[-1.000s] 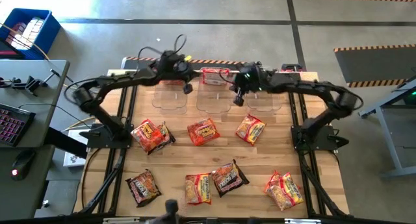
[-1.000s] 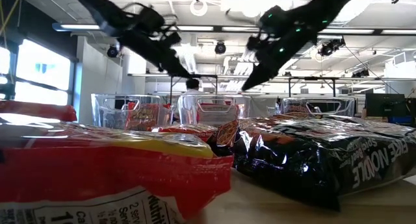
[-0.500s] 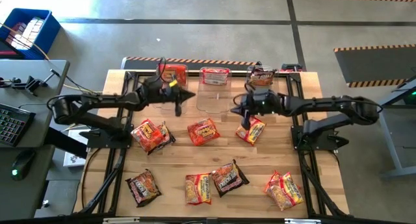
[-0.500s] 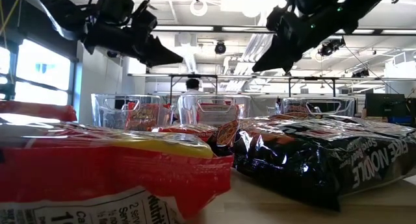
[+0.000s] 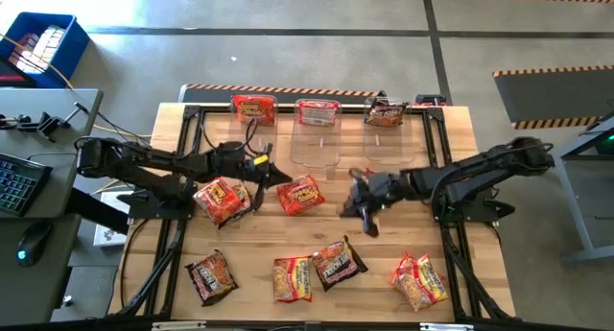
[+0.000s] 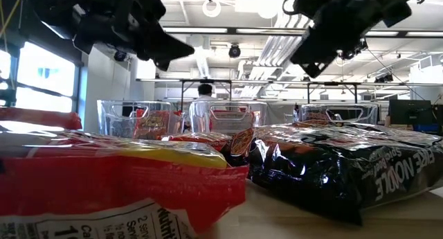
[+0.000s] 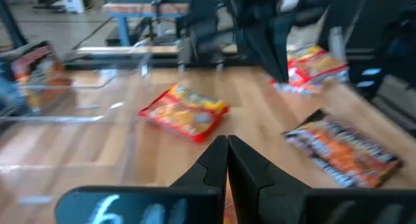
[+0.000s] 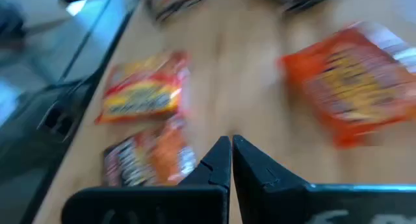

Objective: Sort Maruchan noodles
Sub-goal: Put the black noodle pack into the right transparent bin

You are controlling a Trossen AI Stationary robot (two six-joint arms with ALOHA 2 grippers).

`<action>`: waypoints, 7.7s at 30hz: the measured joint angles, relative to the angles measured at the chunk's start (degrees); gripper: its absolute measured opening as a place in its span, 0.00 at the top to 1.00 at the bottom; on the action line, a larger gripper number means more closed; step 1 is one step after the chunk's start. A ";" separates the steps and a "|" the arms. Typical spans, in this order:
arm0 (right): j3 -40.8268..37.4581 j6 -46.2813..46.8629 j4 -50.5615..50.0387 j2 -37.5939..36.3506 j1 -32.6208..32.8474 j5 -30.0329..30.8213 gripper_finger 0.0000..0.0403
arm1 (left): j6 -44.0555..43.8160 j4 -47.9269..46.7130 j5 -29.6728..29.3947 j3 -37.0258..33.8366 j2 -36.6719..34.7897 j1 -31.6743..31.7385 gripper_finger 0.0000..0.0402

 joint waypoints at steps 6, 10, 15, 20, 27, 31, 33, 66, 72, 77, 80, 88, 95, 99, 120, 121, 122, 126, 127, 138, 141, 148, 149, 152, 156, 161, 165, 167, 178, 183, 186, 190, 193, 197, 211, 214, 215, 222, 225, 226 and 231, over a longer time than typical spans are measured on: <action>0.00 5.23 1.45 7.84 8.30 -3.67 1.00 | -3.55 0.70 -4.88 0.02 0.00 -5.37 0.99; 0.00 11.89 1.32 11.22 13.76 -4.90 1.00 | -6.20 0.70 -8.07 0.07 1.48 -8.74 0.99; 0.00 16.26 2.38 13.56 18.96 -4.97 1.00 | -9.59 1.67 -10.64 0.20 5.05 -11.22 0.99; 0.00 18.67 4.59 16.05 19.94 -3.58 1.00 | -10.48 1.80 -10.88 2.81 9.98 -12.38 0.99; 0.00 16.06 -1.51 16.67 16.06 0.81 1.00 | -10.46 1.79 -10.88 8.17 16.68 -12.58 0.99; 0.00 11.06 -4.14 16.43 12.70 5.92 1.00 | -10.44 1.74 -10.88 10.98 19.95 -12.58 0.99; 0.00 7.82 -4.24 16.43 11.03 9.26 1.00 | -10.52 1.74 -10.88 12.40 21.92 -12.58 0.99; 0.00 6.00 -11.00 3.67 16.22 24.78 1.00 | -26.78 -19.62 3.42 41.85 46.77 -8.32 0.47; 0.00 7.25 -10.69 3.67 16.84 24.76 1.00 | -27.01 -19.75 6.64 42.23 46.88 -7.84 0.47; 0.00 7.14 -10.58 3.67 16.84 24.78 1.00 | -26.94 -19.79 6.83 42.23 46.88 -8.09 0.47; 0.00 7.14 -10.52 3.67 16.84 24.78 1.00 | -25.21 -20.71 6.82 42.21 46.37 -8.34 0.47; 0.00 13.28 -11.52 3.67 18.78 25.53 1.00 | -16.09 -28.60 -1.10 42.23 39.25 -13.10 0.49; 0.00 24.09 -3.62 9.53 24.12 23.60 1.00 | -18.90 -30.21 -3.45 42.21 37.05 -17.57 0.55; 0.02 25.39 2.83 15.29 25.95 25.86 1.00 | -20.29 -30.51 -7.28 42.14 38.80 -18.08 0.57; 0.02 30.02 1.28 17.36 27.84 32.01 1.00 | -29.46 -27.68 -5.45 42.16 41.07 -26.32 0.73; 0.02 29.96 1.14 17.51 27.84 32.01 1.00 | -29.50 -28.23 -6.62 42.16 40.30 -26.50 0.73; 0.05 29.63 1.12 17.78 27.88 32.04 1.00 | -29.46 -28.53 -7.79 42.17 39.55 -26.54 0.72; 0.22 27.01 1.17 18.97 28.44 32.21 1.00 | -29.10 -32.42 -12.64 42.20 36.23 -26.54 0.69; 0.22 26.50 0.96 18.97 28.67 32.44 1.00 | -29.41 -33.42 -13.76 42.21 35.80 -26.54 0.69; 0.04 24.34 -1.93 16.13 31.69 33.74 1.00 | -31.35 -36.00 -14.12 42.19 36.63 -25.09 0.67; 0.04 25.52 -2.77 16.08 32.35 34.09 1.00 | -31.40 -36.24 -13.98 42.21 36.63 -24.12 0.67; 0.07 30.37 -7.67 15.95 32.67 34.13 1.00 | -31.46 -36.33 -13.52 42.21 36.63 -21.71 0.68; 0.07 30.47 -7.73 15.95 32.67 33.89 1.00 | -31.46 -36.40 -13.52 42.21 36.63 -21.42 0.68; 0.07 30.10 -8.14 15.98 32.65 33.06 1.00 | -31.46 -36.33 -13.50 42.21 36.70 -20.68 0.68; 0.05 29.77 -9.49 16.00 32.56 33.18 1.00 | -31.49 -36.50 -13.02 42.12 37.34 -19.82 0.67; 0.04 28.32 -10.35 16.00 32.54 34.17 1.00 | -32.54 -34.63 -8.66 42.11 38.49 -18.61 0.63; 0.04 27.46 -10.35 16.02 32.54 34.71 1.00 | -34.01 -32.55 -6.75 42.16 39.88 -17.83 0.60; 0.03 27.40 -10.35 16.04 32.54 34.78 1.00 | -34.52 -31.30 -6.54 42.18 40.86 -17.56 0.59; 0.00 26.08 -10.38 16.04 32.54 35.16 1.00 | -39.66 -31.55 -2.68 42.18 43.95 -17.14 0.53; 0.00 25.89 -10.35 16.06 32.54 35.51 1.00 | -41.01 -30.49 0.98 42.18 43.93 -16.38 0.53; 0.00 25.89 -10.33 16.06 32.54 35.86 1.00 | -41.60 -27.72 1.49 42.21 43.93 -16.10 0.54; 0.00 25.93 -10.26 16.06 32.54 35.91 1.00 | -43.28 -25.05 5.00 42.21 45.56 -16.02 0.56; 0.00 25.91 -10.13 16.06 32.51 35.95 1.00 | -44.28 -23.50 7.69 42.22 47.89 -16.03 0.59; 0.00 25.91 -9.78 16.06 32.51 36.05 1.00 | -44.44 -20.23 9.39 42.36 49.83 -16.03 0.64; 3.69 32.54 -22.43 13.28 32.29 37.52 0.88 | -30.74 -17.75 10.16 42.08 48.33 -15.77 0.99; 7.46 37.03 -33.55 11.09 32.15 37.65 0.78 | -26.37 -17.71 9.80 42.12 47.11 -15.77 0.99; 8.47 37.75 -35.68 10.43 31.98 37.73 0.74 | -24.81 -17.24 9.28 42.12 46.80 -15.77 0.99; 8.32 36.00 -32.96 6.98 25.52 29.90 0.52 | -12.64 -18.33 4.33 42.23 43.48 -16.52 1.00; 7.82 32.47 -29.83 6.93 21.78 24.02 0.46 | -8.23 -18.89 2.98 42.20 42.47 -17.46 1.00; 7.82 31.31 -28.98 6.91 20.71 22.45 0.45 | -7.08 -18.88 2.92 42.18 42.32 -17.76 1.00; 7.82 26.24 -25.39 6.34 15.98 15.11 0.41 | -2.95 -20.03 2.22 42.16 41.93 -19.06 1.00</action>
